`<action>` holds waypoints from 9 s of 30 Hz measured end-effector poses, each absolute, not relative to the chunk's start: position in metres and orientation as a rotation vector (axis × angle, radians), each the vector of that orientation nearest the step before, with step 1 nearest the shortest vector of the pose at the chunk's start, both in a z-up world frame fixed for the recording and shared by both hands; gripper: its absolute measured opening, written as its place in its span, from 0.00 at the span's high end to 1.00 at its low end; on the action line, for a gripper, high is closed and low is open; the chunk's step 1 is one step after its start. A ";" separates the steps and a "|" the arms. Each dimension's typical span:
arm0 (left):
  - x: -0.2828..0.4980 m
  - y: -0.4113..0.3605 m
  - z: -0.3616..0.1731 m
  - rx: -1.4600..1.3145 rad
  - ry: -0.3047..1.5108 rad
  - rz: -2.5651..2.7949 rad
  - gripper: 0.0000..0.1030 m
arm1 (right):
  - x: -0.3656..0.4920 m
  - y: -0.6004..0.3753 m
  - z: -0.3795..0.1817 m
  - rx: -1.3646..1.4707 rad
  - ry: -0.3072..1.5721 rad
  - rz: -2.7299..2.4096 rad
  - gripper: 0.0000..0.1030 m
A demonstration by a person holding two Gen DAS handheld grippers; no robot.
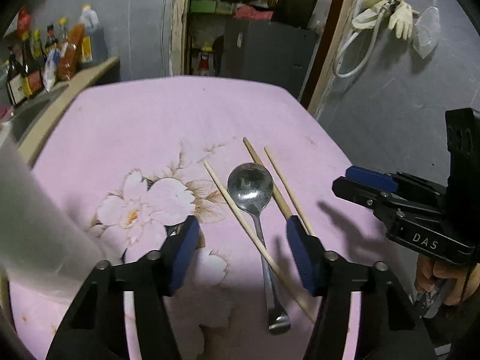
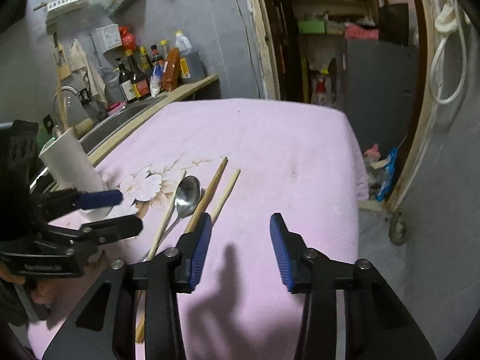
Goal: Organize utensils
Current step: 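Close the left tool on a metal spoon while the right tool grasps a chopstick, then lift the spoon and chopstick and carry both over the white basket, then lower both utensils into the basket and open both tools, then move both open tools down toward the last spoon and chopstick, then close the left tool on the metal spoon while the right tool grasps the chopstick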
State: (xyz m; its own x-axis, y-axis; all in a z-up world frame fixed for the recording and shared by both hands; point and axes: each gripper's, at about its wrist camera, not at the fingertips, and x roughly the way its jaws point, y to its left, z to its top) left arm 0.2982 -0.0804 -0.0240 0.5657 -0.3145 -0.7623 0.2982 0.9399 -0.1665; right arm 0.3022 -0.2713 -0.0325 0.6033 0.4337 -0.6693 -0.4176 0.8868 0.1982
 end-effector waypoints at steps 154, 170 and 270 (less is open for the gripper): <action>0.219 0.141 0.094 -0.232 0.200 -0.200 0.49 | 0.219 -0.106 0.070 0.099 -0.012 0.586 0.56; 0.204 0.071 0.098 -0.161 0.171 -0.282 0.03 | 0.204 -0.193 0.077 0.083 -0.024 0.445 0.00; 0.370 -0.076 -0.041 -0.128 0.954 -0.417 0.93 | 0.360 -0.250 -0.055 0.032 1.068 0.422 0.84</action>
State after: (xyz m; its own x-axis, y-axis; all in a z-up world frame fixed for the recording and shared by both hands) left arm 0.3698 -0.0757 -0.0415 0.5058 -0.4003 -0.7642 0.2892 0.9132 -0.2870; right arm 0.3603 -0.2499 -0.0547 0.4102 0.3503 -0.8420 -0.3198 0.9199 0.2269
